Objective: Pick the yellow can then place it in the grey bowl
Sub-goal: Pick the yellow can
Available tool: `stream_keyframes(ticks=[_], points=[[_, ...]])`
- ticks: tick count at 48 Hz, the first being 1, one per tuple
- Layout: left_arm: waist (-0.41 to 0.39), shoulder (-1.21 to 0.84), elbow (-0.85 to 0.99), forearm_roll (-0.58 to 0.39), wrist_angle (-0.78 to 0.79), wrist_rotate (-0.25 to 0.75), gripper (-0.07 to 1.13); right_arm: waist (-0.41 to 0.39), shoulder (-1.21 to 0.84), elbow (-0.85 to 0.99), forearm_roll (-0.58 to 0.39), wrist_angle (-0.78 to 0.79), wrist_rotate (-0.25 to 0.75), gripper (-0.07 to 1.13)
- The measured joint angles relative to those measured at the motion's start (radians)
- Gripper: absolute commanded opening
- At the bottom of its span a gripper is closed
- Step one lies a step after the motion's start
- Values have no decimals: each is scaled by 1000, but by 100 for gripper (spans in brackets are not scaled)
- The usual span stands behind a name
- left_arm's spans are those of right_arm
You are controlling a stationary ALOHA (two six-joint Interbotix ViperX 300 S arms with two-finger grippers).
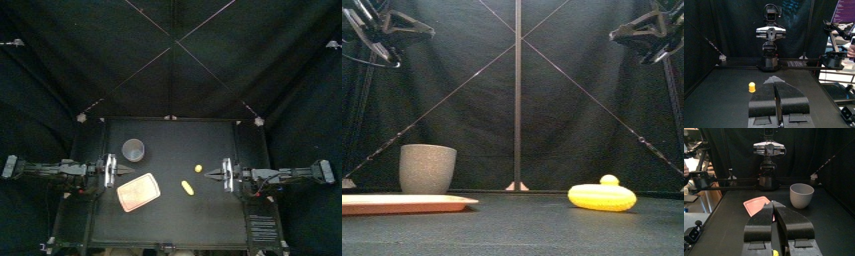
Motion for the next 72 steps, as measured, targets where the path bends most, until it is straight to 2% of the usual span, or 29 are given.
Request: stream_keyframes(ticks=[4,12,21,25,28,40,43,58,72], points=[[11,3,2,-2,3,-2,2,-21,12,3,0,0,-5,13],[21,6,2,-2,9,2,2,-120,149,21,2,0,15,12],[23,8,32,-2,9,2,2,-160,321,3,2,0,31,15],[25,8,43,-2,9,2,2,-175,383,-9,12,2,29,20],[25,8,48,-2,9,2,2,-186,422,-17,34,2,31,29],[23,8,49,-3,11,2,3,-213,492,-29,146,0,31,99],[25,8,49,-2,11,2,3,-219,495,-29,170,-2,31,107],[25,12,49,-2,34,2,3,-262,549,-31,204,31,31,106],[25,15,49,-3,64,2,3,-328,726,-66,221,137,31,106]])
